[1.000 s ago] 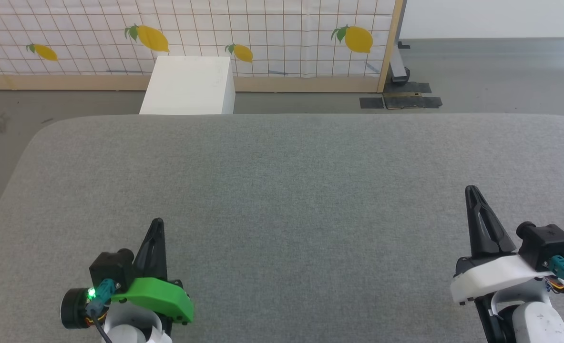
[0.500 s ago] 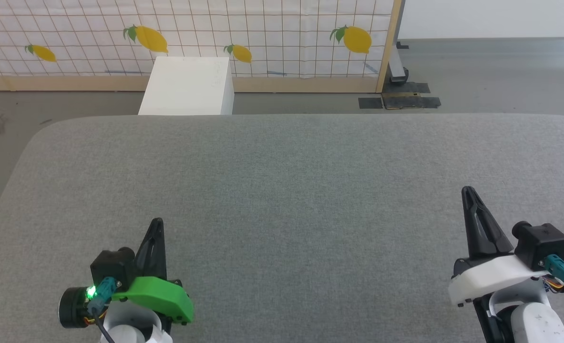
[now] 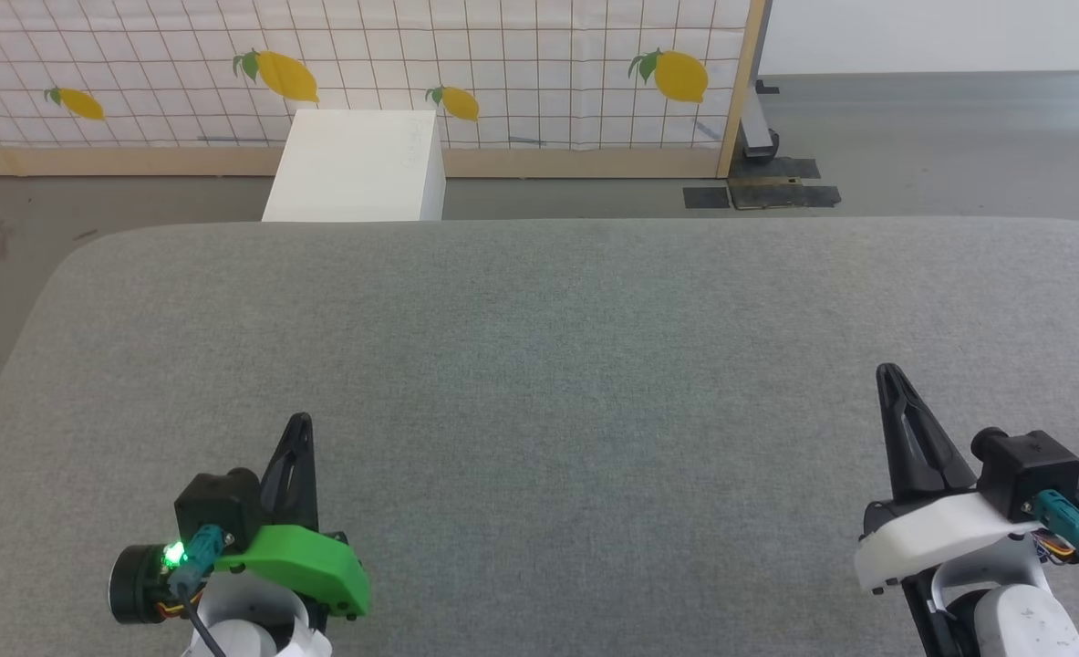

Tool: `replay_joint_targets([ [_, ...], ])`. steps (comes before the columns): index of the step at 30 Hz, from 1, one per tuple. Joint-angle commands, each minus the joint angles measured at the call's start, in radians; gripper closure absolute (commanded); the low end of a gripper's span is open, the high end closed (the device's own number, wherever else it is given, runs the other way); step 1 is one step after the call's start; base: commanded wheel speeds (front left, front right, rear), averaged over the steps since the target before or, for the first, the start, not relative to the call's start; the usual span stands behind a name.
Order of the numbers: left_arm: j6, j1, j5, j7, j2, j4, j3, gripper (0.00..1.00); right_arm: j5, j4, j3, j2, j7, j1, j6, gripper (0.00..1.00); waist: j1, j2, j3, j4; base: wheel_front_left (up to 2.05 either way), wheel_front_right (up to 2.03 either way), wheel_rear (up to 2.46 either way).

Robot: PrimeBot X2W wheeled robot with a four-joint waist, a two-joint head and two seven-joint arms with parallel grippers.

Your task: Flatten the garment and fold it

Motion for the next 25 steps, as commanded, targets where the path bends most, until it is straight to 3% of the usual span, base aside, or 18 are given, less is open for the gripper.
replay_joint_targets([
  [1, 0.006, 0.018, 0.017, 0.006, -0.006, -0.008, 0.001, 1.0, -0.008, -0.007, 0.003, 0.001, 0.009, 0.016, -0.001, 1.0, 0.0, 0.0, 0.0, 0.0, 0.0, 0.0, 0.0],
  [25, 0.015, 0.032, 0.054, 0.055, -0.01, -0.057, 0.006, 1.0, -0.03, -0.034, 0.016, 0.001, 0.048, 0.031, -0.001, 1.0, 0.0, 0.0, -0.001, -0.006, 0.0, 0.0, 0.0],
])
